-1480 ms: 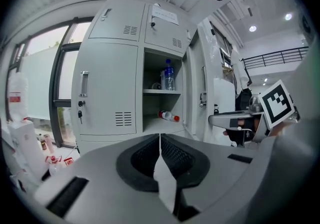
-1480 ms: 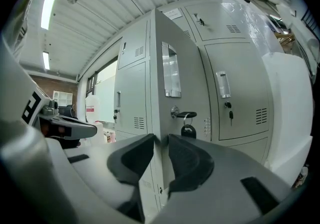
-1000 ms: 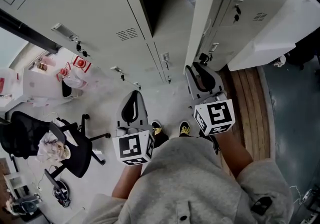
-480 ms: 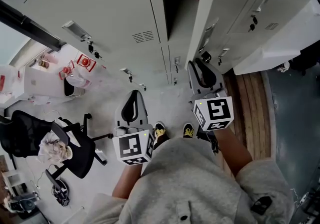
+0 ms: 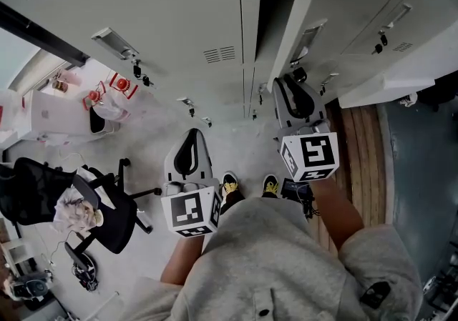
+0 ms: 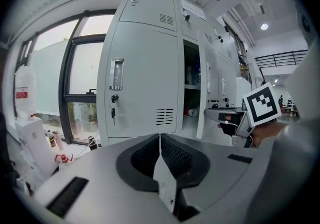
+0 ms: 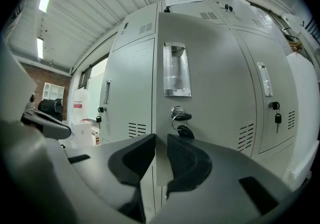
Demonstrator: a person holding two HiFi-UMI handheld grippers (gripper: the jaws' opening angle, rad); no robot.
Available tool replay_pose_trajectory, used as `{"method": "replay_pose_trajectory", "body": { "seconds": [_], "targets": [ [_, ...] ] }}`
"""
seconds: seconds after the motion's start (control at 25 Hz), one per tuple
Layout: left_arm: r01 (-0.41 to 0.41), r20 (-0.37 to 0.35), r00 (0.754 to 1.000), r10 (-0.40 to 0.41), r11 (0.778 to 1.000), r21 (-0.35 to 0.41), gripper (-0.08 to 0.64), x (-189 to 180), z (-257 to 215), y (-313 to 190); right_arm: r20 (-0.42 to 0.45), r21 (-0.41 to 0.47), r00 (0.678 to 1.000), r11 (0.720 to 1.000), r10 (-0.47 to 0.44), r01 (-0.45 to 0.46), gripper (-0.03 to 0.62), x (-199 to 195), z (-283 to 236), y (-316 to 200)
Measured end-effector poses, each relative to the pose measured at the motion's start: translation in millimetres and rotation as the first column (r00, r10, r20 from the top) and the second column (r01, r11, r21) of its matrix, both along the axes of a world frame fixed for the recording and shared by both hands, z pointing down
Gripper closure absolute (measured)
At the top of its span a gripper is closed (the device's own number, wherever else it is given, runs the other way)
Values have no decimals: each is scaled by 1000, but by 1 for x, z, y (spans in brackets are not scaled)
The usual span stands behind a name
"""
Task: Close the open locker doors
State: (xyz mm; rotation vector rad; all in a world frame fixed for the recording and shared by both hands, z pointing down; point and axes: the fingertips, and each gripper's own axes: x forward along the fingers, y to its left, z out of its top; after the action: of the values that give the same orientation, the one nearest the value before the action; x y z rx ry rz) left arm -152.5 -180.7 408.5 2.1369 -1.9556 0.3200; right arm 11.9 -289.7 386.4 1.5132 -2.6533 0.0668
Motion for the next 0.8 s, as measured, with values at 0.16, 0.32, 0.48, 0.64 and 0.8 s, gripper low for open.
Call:
{"method": "replay_pose_trajectory", "body": {
  "seconds": [0.16, 0.32, 0.48, 0.64, 0.8],
  "targets": [
    [-3, -2, 1000, 3, 1000, -7, 549, -8, 5, -7, -14, 11, 1000, 1000, -2, 2, 508, -9, 0, -12],
    [0, -9, 1000, 0, 1000, -13, 549, -14, 8, -13, -28, 21, 1000, 1000, 0, 1, 511, -16, 0, -23],
    [-16, -18, 1000, 16, 1000, -17, 549, -15, 11, -19, -44, 29, 999, 1000, 10, -9, 520, -22, 2, -35],
    [-10, -20, 1000, 9, 1000, -24, 549, -21, 13, -23, -47, 27, 999, 999, 24, -23, 528, -24, 5, -46],
    [-10, -25, 1000, 9, 1000, -28, 549, -23, 16, -26, -64, 32, 997, 999, 37, -35, 532, -27, 9, -56]
  ]
}}
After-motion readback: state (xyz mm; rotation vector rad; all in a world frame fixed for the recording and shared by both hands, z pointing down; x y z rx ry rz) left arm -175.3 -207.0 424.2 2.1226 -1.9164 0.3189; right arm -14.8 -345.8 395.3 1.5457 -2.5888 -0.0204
